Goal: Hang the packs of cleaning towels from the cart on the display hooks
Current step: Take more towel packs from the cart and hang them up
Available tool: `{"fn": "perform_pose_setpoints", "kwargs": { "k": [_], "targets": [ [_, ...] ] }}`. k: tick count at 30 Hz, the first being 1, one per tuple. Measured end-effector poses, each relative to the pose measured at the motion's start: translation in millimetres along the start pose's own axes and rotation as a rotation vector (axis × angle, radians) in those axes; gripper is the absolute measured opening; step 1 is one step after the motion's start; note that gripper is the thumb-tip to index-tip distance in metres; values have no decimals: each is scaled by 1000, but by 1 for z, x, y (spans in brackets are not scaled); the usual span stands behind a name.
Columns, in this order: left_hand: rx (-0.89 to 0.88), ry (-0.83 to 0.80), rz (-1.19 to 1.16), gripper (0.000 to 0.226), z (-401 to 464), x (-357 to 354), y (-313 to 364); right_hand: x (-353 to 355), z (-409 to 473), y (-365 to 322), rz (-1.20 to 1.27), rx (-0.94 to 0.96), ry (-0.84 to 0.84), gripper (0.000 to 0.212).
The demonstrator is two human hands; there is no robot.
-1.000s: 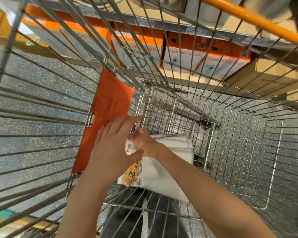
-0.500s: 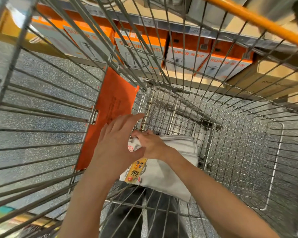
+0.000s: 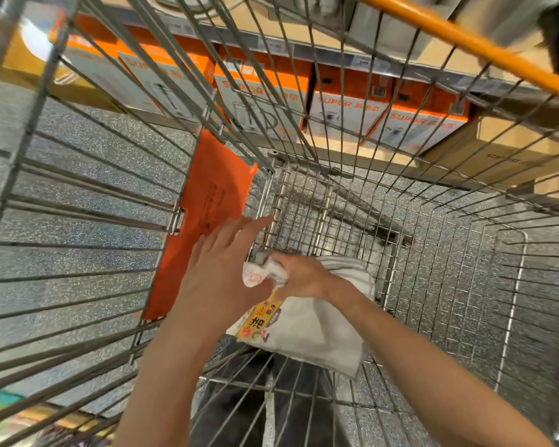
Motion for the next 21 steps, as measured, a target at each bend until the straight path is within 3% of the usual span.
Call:
{"fn": "perform_pose_setpoints", "kwargs": {
  "k": [5,9,15,21],
  "targets": [
    [0,-9,-1,82,1,-2,-2,7,1,3,-35,-39,-37,83],
    [-6,12,-12,82,0,-1,-5,12,-24,-7,-114,66,78,75],
    [-30,12,-26,83,2,1,-7,45,-77,9,47,72,199,58],
    [-43,-9,-254,82,-4,-3,3,78,-117,9,332,36,278,54]
  ]
}}
Point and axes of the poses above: each hand's wrist, its own z-axis towards the middle knuckle, its own x-axis out of the back of the hand, y = z × x, the point moved 7 cm from there along z, towards the middle knuckle, and after that the axes turned 8 degrees about -x, right-handed, at the moved point
